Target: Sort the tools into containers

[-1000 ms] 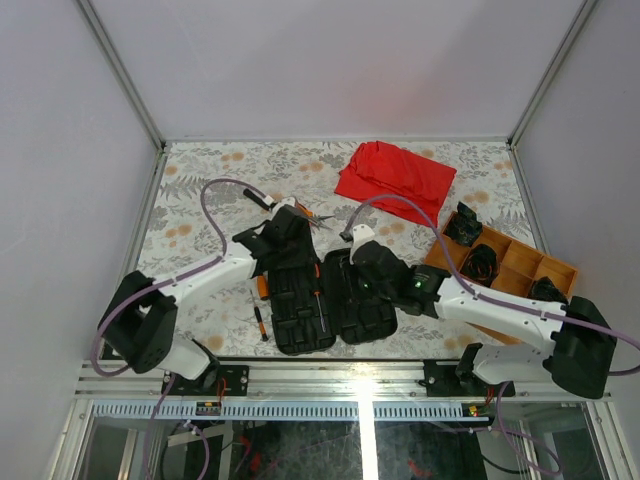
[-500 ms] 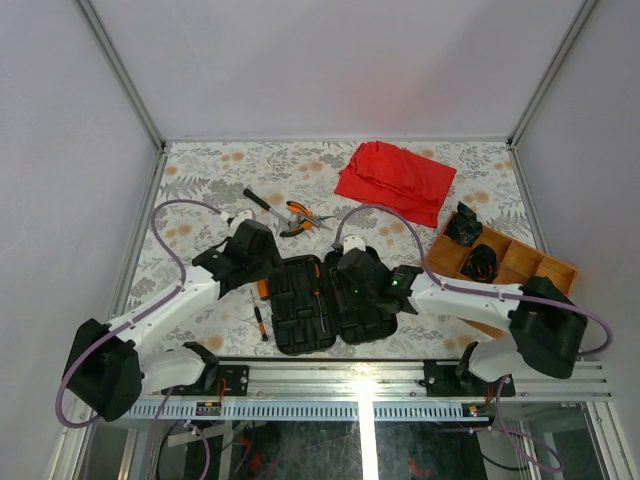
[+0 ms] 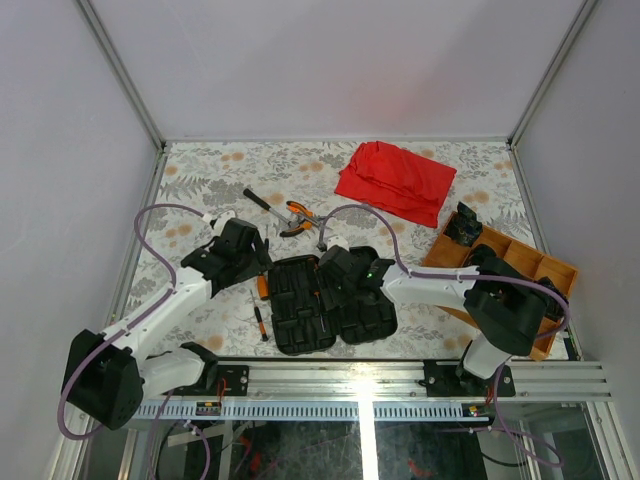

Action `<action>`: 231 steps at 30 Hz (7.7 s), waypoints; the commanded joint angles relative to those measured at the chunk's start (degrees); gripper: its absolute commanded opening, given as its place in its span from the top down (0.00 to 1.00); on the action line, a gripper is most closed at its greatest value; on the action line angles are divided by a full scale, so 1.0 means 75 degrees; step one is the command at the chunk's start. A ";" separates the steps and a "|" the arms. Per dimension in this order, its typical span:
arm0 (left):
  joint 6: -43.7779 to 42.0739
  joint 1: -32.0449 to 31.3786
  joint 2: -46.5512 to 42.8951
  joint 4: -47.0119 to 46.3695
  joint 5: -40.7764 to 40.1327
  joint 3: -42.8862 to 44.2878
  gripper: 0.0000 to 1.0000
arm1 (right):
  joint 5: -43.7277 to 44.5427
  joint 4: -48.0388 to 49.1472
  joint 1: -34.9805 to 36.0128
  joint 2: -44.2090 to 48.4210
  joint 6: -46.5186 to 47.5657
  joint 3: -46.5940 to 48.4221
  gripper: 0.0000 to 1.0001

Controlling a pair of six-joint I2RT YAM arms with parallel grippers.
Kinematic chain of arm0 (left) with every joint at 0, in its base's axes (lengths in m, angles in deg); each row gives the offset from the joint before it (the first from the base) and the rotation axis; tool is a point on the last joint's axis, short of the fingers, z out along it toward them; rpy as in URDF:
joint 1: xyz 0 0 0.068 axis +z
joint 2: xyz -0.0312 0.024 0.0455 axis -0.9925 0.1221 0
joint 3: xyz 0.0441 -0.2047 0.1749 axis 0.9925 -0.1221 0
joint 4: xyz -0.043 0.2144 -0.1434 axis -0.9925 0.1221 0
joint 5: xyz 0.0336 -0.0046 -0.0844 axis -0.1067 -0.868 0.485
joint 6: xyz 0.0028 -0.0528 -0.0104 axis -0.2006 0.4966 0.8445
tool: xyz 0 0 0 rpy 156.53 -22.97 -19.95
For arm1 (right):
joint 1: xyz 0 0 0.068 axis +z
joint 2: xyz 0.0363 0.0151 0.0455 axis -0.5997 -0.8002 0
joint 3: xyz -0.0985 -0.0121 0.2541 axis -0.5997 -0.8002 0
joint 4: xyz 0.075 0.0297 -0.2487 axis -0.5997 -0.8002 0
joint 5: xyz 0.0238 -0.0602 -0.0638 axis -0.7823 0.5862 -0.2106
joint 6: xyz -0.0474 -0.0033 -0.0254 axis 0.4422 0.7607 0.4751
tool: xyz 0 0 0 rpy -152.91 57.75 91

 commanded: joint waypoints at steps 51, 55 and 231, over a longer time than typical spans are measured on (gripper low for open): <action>0.0033 0.0672 0.2355 -0.1130 0.0579 0.0169 0.57 | -0.0365 0.0288 -0.0913 0.2981 0.0571 -0.1675 0.54; 0.0018 0.0618 0.2496 -0.1200 0.0657 0.0196 0.59 | -0.0330 0.0273 -0.0920 0.2963 0.0561 -0.1673 0.54; 0.1812 -0.2093 0.0431 -0.0982 -0.0241 -0.0567 0.41 | -0.0774 -0.1163 0.0689 0.0361 -0.0111 -0.0053 0.74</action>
